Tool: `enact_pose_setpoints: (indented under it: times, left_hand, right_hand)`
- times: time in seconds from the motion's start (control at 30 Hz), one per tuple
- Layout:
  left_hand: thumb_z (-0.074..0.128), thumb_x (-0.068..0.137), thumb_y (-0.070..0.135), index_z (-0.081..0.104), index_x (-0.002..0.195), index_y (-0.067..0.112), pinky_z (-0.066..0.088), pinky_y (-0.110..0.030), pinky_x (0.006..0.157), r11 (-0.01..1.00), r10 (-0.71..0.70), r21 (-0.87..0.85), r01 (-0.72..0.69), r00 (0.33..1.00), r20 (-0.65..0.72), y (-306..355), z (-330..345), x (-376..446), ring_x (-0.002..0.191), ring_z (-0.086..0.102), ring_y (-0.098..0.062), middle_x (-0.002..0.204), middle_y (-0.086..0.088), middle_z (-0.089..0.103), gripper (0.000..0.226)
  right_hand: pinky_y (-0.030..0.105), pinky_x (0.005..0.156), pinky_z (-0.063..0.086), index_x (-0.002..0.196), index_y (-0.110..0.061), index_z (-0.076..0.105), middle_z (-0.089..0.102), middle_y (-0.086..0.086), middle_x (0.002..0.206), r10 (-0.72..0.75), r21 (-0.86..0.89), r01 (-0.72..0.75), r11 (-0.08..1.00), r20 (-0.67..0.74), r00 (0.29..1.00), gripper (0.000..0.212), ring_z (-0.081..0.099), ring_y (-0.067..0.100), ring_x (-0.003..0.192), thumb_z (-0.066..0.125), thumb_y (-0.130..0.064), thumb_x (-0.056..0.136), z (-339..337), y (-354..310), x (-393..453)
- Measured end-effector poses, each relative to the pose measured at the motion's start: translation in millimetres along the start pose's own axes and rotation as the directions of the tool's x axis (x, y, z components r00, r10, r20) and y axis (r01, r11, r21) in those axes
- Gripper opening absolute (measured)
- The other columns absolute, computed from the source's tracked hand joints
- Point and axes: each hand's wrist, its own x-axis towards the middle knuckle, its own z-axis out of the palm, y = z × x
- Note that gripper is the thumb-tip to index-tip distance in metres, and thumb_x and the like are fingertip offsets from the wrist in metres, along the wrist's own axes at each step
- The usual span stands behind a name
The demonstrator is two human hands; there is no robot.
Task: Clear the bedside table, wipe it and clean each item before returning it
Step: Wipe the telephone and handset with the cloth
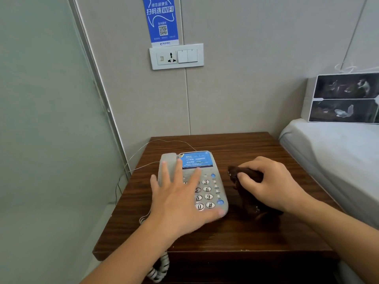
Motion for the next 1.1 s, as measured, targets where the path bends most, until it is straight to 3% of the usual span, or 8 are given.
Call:
enact_pose_setpoints:
  times: [0.13,0.33,0.43,0.53,0.67,0.8,0.93,1.1]
  left_hand:
    - [0.043,0.052,0.108,-0.017,0.152,0.059,-0.004,-0.074,0.119,0.986,0.128,0.1,-0.137,0.988,0.09,-4,-1,-10,0.146,-0.038,-0.047,0.169,-0.002,-0.027,0.127]
    - [0.034,0.08,0.093,-0.012,0.156,0.05,0.022,-0.069,0.114,0.888,0.31,0.369,-0.273,0.95,-0.043,-2,-6,-6,0.148,0.014,-0.053,0.158,-0.017,0.033,0.098]
    - [0.036,0.093,0.079,-0.009,0.155,0.043,0.048,-0.06,0.092,0.795,0.441,0.466,-0.388,0.898,-0.004,6,-9,-7,0.121,0.051,-0.049,0.144,-0.028,0.042,0.084]
    - [0.03,0.097,0.075,-0.01,0.154,0.038,0.056,-0.055,0.08,0.785,0.458,0.482,-0.389,0.889,-0.029,5,-12,-5,0.1,0.063,-0.041,0.141,-0.028,0.042,0.079]
    - [0.021,0.093,0.077,-0.005,0.157,0.037,0.059,-0.044,0.062,0.827,0.478,0.427,-0.366,0.858,-0.188,-14,-10,-5,0.086,0.065,-0.033,0.127,-0.022,0.053,0.08]
    - [0.036,0.089,0.076,0.025,0.161,0.024,0.049,-0.034,0.039,0.881,0.46,0.309,-0.359,0.802,-0.381,-33,-5,-6,0.065,0.063,-0.022,0.106,-0.014,0.064,0.089]
    - [0.045,0.089,0.07,0.038,0.158,0.015,0.054,-0.029,0.045,0.92,0.39,0.169,-0.353,0.789,-0.475,-53,-6,-9,0.083,0.071,-0.02,0.124,-0.007,0.065,0.089]
    - [0.043,0.092,0.063,0.029,0.161,0.019,0.06,-0.033,0.063,0.924,0.286,-0.069,-0.377,0.798,-0.53,-76,-11,-15,0.107,0.07,-0.021,0.146,-0.002,0.055,0.083]
  right_hand:
    - [0.019,0.077,0.051,0.116,-0.035,0.074,0.062,-0.02,0.097,0.022,-0.004,-0.022,1.0,-0.009,1.0,0.022,0.062,0.002,0.089,0.067,-0.037,0.095,-4,6,0]
    - [0.023,0.079,0.055,0.117,-0.036,0.073,0.062,-0.019,0.097,0.02,-0.005,-0.02,1.0,0.023,1.0,0.022,0.062,0.004,0.09,0.067,-0.036,0.096,-4,5,0]
    - [0.023,0.081,0.056,0.119,-0.035,0.073,0.062,-0.02,0.098,0.023,-0.012,-0.023,1.0,0.037,0.999,0.024,0.062,0.004,0.091,0.067,-0.036,0.096,-3,6,0]
    - [0.025,0.083,0.057,0.12,-0.034,0.074,0.063,-0.018,0.1,0.023,-0.008,-0.023,1.0,0.038,0.999,0.025,0.063,0.004,0.092,0.067,-0.037,0.096,-3,8,0]
    - [0.024,0.081,0.056,0.115,-0.038,0.074,0.064,-0.019,0.098,0.005,0.01,-0.006,1.0,0.022,1.0,0.021,0.063,0.003,0.091,0.066,-0.037,0.096,-5,7,0]
    - [0.02,0.078,0.052,0.1,-0.054,0.067,0.066,-0.018,0.095,-0.069,0.107,0.072,0.992,-0.031,0.997,0.016,0.063,-0.002,0.092,0.065,-0.04,0.093,-4,-11,6]
    - [0.025,0.085,0.054,0.112,-0.039,0.073,0.07,-0.018,0.102,-0.123,0.251,0.155,0.955,-0.136,0.983,0.019,0.066,0.0,0.099,0.067,-0.038,0.094,4,-42,22]
    - [0.028,0.084,0.056,0.106,-0.032,0.075,0.075,-0.016,0.096,-0.147,0.376,0.233,0.897,-0.244,0.959,0.013,0.07,0.004,0.095,0.072,-0.029,0.095,16,-79,50]
